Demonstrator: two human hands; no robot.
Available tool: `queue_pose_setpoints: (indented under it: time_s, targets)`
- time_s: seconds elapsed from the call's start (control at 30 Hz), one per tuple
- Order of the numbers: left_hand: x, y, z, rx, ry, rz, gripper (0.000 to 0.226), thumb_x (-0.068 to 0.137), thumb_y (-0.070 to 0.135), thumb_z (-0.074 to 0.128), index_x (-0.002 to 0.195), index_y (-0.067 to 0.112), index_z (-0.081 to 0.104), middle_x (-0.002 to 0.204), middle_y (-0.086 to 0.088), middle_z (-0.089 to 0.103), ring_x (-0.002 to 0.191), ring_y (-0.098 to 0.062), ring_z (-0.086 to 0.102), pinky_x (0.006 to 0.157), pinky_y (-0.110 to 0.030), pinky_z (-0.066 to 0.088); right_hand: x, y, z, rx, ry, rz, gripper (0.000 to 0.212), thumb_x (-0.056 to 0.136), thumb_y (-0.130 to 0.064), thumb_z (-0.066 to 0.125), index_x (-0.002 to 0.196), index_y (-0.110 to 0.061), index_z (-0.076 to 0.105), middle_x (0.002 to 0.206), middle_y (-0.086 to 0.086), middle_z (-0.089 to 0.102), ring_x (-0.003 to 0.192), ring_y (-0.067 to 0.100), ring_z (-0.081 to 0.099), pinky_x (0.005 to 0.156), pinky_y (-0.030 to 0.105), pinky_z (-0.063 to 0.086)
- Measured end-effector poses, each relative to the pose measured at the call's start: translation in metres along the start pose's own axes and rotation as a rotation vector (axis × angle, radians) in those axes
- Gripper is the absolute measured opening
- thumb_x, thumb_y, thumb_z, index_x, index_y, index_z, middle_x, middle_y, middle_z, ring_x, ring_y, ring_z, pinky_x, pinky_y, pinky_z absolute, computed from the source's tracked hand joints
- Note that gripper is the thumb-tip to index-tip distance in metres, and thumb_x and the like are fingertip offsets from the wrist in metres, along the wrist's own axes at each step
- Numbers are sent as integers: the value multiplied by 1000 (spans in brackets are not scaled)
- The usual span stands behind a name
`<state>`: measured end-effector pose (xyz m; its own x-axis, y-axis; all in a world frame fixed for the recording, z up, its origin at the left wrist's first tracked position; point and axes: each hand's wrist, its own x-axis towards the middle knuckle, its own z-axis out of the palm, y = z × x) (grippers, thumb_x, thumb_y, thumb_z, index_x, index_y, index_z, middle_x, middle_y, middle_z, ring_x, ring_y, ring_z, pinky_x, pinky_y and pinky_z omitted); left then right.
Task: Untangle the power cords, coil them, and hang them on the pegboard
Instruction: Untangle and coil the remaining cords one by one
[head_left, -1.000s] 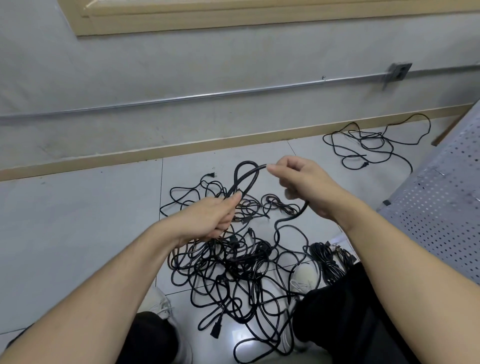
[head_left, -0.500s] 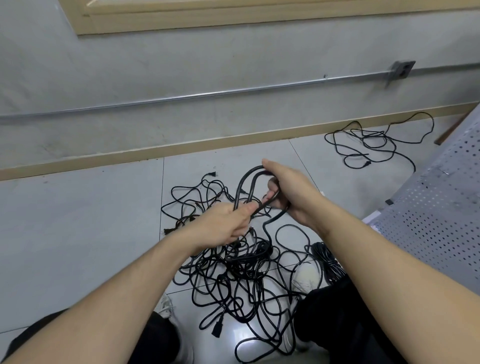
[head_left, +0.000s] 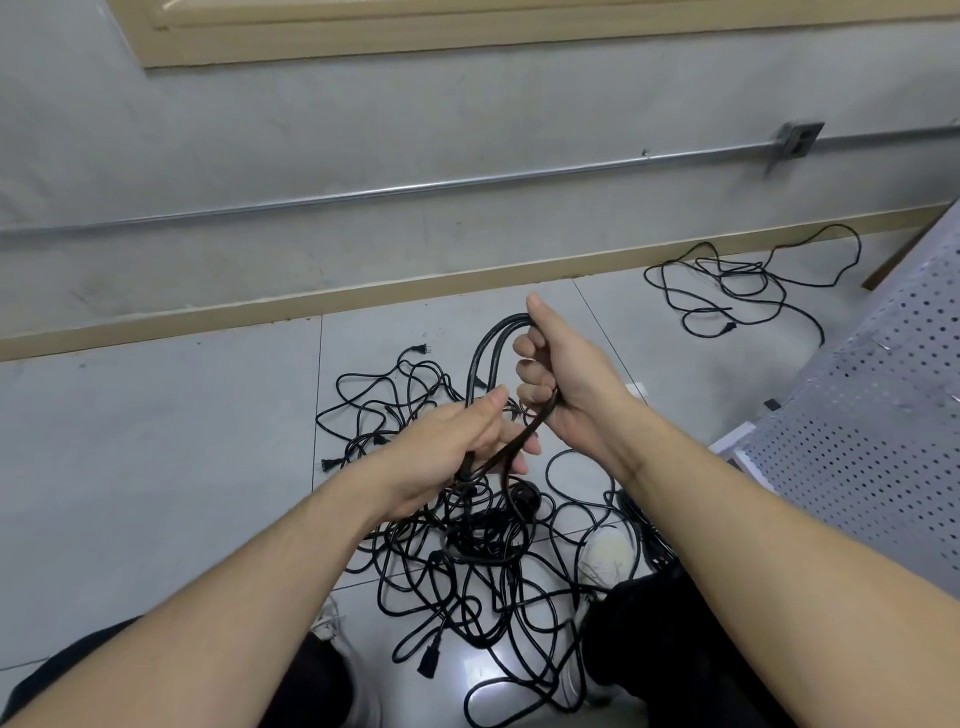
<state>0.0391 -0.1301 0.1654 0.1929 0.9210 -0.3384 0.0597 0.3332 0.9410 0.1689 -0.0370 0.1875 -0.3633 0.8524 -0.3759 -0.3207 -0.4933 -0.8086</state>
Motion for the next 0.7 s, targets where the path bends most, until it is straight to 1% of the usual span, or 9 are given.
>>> queue_pose_setpoints:
  time_s: [0.07, 0.1, 0.17, 0.2, 0.3, 0.37, 0.47, 0.6, 0.7]
  targets:
    - [-1, 2, 3, -51, 34, 14, 56, 96, 59, 44, 52, 24, 45, 94, -11, 71, 78, -26, 65, 106, -59, 48, 3, 3, 0, 17, 8, -17, 33, 96, -43, 66, 81, -18, 53, 73, -4, 56, 53, 7, 45, 44, 18, 40]
    - [-1, 3, 4, -66, 47, 12, 54, 94, 59, 46, 53, 25, 41, 90, -9, 68, 71, -24, 62, 98, -55, 52, 3, 4, 1, 68, -3, -6, 30, 96, -43, 68, 88, -15, 59, 85, -1, 65, 66, 10, 60, 54, 22, 52]
    - [-2, 5, 6, -104, 58, 0, 61, 98, 57, 45, 47, 22, 47, 85, -7, 62, 62, -20, 55, 75, -41, 50, 2, 5, 5, 197, -66, 23, 32, 100, -41, 60, 97, -9, 59, 112, 8, 74, 93, 20, 72, 81, 34, 62]
    - [-3, 7, 7, -131, 51, 0, 66, 101, 53, 44, 45, 20, 53, 82, -5, 59, 59, -18, 51, 68, -36, 46, 1, 5, 7, 264, -96, 29, 32, 104, -39, 55, 98, -8, 54, 114, 11, 75, 95, 23, 74, 86, 37, 62]
    - [-5, 10, 10, -262, 20, 0, 63, 103, 45, 45, 46, 20, 56, 75, -2, 55, 56, -14, 43, 57, -26, 40, -2, 2, 14, 417, -69, 27, 34, 107, -37, 48, 102, -4, 51, 82, 13, 72, 72, 24, 73, 73, 40, 64]
    - [-5, 9, 12, -355, 9, -7, 48, 96, 46, 52, 55, 21, 49, 76, -3, 55, 55, -13, 43, 54, -24, 39, -1, 1, 17, 439, -21, 37, 39, 108, -39, 45, 90, -6, 50, 67, 6, 60, 56, 18, 61, 59, 31, 60]
    - [-8, 5, 18, -435, -2, -21, 34, 92, 43, 57, 71, 17, 52, 82, -4, 59, 60, -15, 51, 59, -27, 47, 2, 0, 17, 391, 41, 50, 41, 108, -45, 40, 80, -15, 40, 56, -2, 46, 45, 11, 44, 44, 22, 45]
    - [-12, 2, 26, -548, -37, -52, 30, 93, 38, 59, 75, 14, 63, 87, -7, 66, 69, -21, 62, 77, -40, 59, 3, -1, 13, 393, -24, 125, 60, 106, -53, 38, 57, -18, 36, 48, -4, 27, 36, 8, 24, 33, 19, 25]
    - [-12, 3, 27, -526, -84, -69, 33, 95, 44, 55, 74, 18, 55, 80, -2, 58, 62, -16, 51, 65, -33, 54, 1, 2, 12, 343, -50, 145, 62, 105, -55, 38, 55, -18, 33, 48, -5, 24, 35, 7, 21, 31, 19, 22]
